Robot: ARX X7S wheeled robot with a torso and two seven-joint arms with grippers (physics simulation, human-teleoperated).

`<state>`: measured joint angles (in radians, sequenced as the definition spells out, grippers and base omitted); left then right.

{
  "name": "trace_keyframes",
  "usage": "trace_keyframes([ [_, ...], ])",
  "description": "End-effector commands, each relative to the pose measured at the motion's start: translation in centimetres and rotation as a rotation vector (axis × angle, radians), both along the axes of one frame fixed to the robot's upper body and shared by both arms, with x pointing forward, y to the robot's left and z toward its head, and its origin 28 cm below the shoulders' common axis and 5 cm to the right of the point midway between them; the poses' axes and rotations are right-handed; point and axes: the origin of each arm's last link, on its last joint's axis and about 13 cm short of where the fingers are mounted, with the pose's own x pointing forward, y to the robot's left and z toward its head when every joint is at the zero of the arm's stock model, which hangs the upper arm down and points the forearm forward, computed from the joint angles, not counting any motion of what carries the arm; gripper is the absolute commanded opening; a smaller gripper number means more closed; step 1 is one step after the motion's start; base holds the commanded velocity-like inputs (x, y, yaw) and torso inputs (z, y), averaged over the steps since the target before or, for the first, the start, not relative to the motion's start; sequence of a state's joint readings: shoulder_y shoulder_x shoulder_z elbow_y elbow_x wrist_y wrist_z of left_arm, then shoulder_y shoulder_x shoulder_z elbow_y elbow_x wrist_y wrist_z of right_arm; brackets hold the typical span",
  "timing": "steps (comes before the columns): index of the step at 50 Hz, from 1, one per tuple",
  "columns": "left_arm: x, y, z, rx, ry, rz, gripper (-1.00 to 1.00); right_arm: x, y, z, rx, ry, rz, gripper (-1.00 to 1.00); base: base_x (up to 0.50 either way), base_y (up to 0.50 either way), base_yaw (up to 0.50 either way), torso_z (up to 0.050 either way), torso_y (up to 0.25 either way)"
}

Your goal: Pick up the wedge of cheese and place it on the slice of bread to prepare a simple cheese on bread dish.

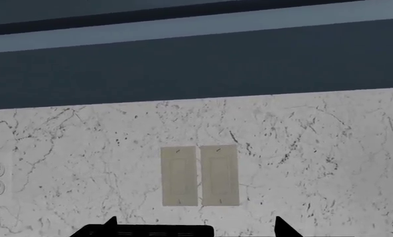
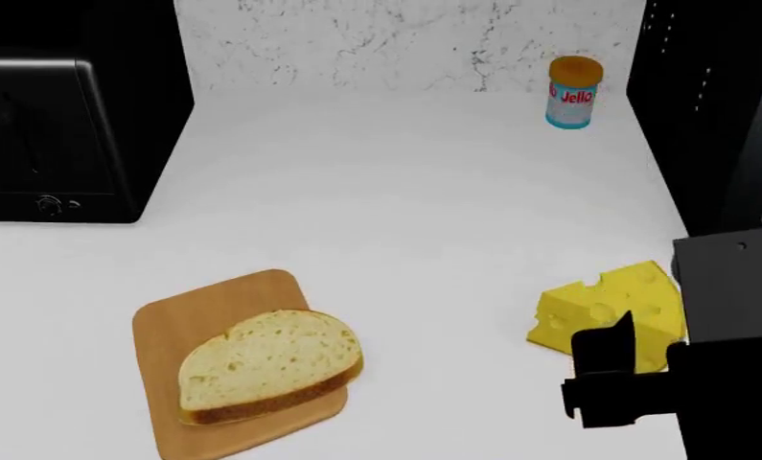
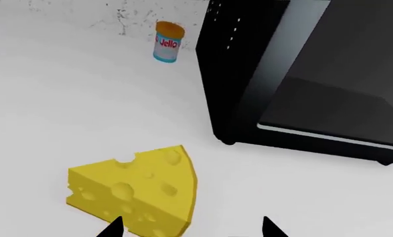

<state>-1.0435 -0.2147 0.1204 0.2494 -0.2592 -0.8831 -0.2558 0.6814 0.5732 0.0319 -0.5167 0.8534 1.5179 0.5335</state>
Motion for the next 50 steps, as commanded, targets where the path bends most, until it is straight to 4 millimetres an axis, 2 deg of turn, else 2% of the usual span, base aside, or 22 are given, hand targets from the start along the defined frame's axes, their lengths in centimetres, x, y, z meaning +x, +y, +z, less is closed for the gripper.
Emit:
trace_keyframes([
  [1, 0.0, 0.0, -0.1, 0.01, 0.0, 0.005, 1.0, 1.1, -0.1, -0.7, -0.028, 0.056, 0.032, 1.0, 0.0, 0.0, 0.0, 0.0, 0.0],
  [10, 0.0, -0.1, -0.1, 0.018, -0.002, 0.019, 1.0, 2.7, -0.5, -0.6, -0.039, 0.06, 0.072, 1.0, 0.0, 0.0, 0.0, 0.0, 0.0],
  [19, 0.0, -0.1, -0.2, 0.022, 0.001, 0.026, 1.0, 3.0, -0.9, -0.8, -0.037, 0.06, 0.108, 1.0, 0.0, 0.0, 0.0, 0.0, 0.0],
  [26, 0.1, -0.1, -0.2, 0.025, 0.004, 0.028, 1.0, 2.2, -0.4, -1.0, -0.033, 0.07, 0.209, 1.0, 0.0, 0.0, 0.0, 0.0, 0.0],
  [36, 0.1, -0.1, -0.2, 0.025, 0.005, 0.032, 1.0, 1.9, -0.6, -1.5, -0.015, 0.082, 0.218, 1.0, 0.0, 0.0, 0.0, 0.0, 0.0],
  [50, 0.1, -0.1, -0.2, 0.034, 0.013, 0.035, 1.0, 1.3, -1.9, -2.5, 0.034, 0.083, 0.16, 1.0, 0.0, 0.0, 0.0, 0.0, 0.0],
])
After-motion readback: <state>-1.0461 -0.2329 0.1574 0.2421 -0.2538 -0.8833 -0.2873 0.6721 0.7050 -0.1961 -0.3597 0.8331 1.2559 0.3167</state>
